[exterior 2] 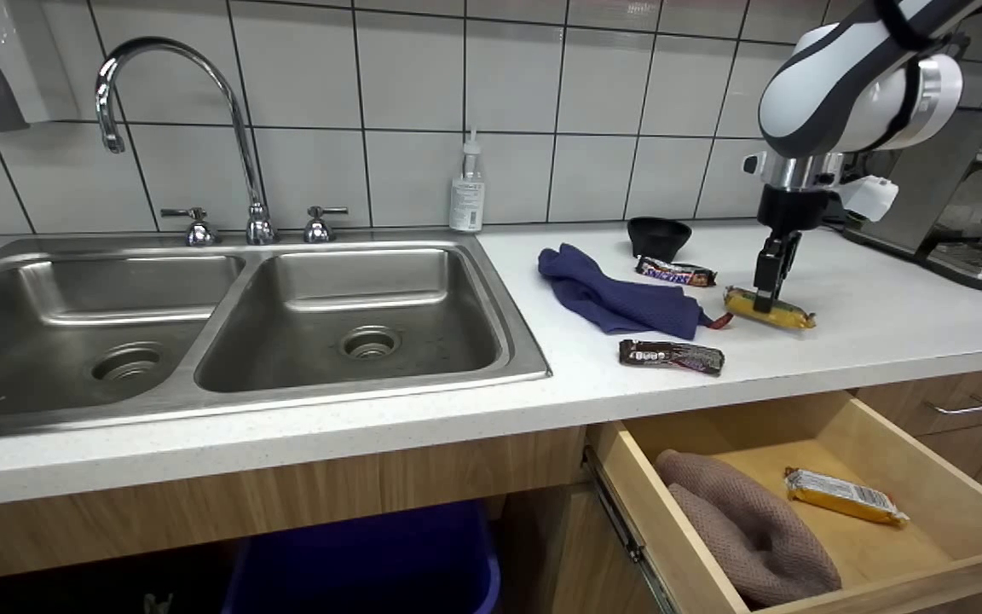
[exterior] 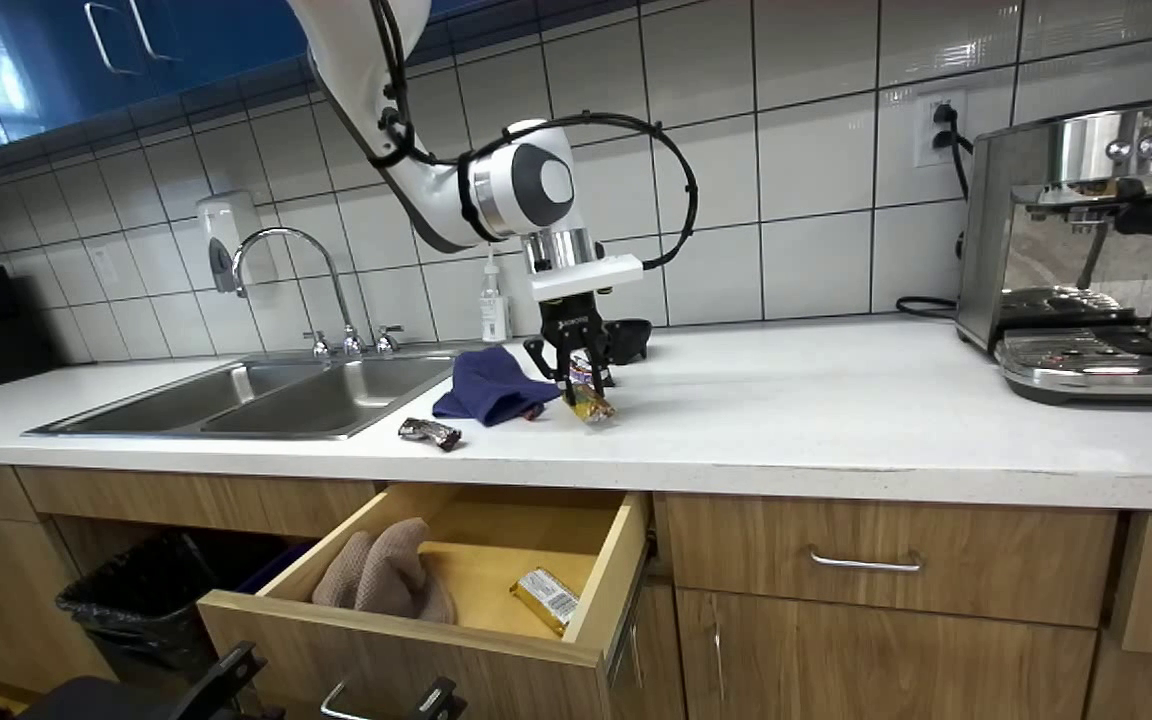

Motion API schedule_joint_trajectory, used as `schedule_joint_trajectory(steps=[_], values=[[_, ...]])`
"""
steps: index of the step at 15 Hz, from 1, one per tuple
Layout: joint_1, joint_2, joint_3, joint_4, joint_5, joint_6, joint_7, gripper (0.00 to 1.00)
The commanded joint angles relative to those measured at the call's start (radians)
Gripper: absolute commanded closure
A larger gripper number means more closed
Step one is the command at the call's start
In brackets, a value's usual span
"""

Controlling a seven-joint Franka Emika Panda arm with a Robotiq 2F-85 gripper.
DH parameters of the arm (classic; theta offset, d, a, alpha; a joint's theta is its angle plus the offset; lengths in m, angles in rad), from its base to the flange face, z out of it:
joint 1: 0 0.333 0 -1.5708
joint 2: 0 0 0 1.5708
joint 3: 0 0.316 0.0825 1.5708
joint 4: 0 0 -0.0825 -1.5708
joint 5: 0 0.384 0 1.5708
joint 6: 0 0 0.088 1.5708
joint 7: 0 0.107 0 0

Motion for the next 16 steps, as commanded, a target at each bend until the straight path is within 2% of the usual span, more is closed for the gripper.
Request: schedule_joint_trajectory(steps=[1,7,16], values=[[-0.021,-0.054,0.024,-0.046,0.012,0.002,0.0,0.84],[-0.017,-0.129,0.024,-0.161,0.012,0.046,0.007,0.84],[-0.021,-0.305,0.005,-0.42,-0.004,0.138,-0.022,0.84]])
